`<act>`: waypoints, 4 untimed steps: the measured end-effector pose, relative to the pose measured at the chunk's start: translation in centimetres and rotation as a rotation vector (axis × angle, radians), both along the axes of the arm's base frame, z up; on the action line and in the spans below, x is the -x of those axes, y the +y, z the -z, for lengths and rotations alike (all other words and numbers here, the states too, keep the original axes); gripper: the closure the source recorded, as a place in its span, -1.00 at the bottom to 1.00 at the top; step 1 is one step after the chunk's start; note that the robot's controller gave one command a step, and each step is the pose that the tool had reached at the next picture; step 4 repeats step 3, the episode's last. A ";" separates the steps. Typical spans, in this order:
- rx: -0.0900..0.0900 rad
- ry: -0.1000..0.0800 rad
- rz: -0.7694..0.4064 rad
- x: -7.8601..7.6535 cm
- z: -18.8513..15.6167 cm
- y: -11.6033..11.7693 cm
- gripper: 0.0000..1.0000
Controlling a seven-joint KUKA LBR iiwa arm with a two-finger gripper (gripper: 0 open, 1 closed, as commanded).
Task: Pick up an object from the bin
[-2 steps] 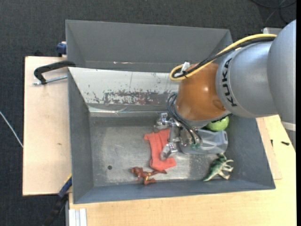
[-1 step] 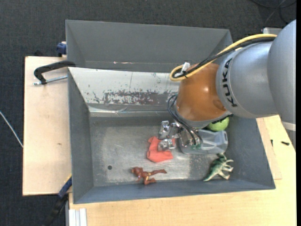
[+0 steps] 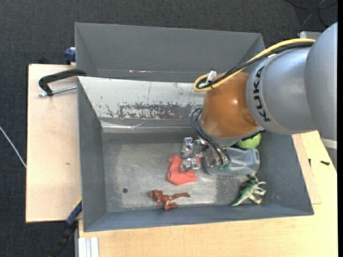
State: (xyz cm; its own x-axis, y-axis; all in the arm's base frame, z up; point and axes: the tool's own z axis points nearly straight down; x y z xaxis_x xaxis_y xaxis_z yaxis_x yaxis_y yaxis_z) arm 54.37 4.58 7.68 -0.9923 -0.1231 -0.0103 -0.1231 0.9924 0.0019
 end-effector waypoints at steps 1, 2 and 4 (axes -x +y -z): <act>0.001 0.012 0.012 0.4 -3.5 -0.1 1.00; 0.002 0.005 -0.013 -0.4 -8.4 -0.3 1.00; 0.002 0.010 -0.012 0.7 -13.8 -0.4 1.00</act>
Offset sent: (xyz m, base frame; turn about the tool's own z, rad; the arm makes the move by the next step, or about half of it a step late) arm 0.0044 -0.0047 0.0905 -0.0195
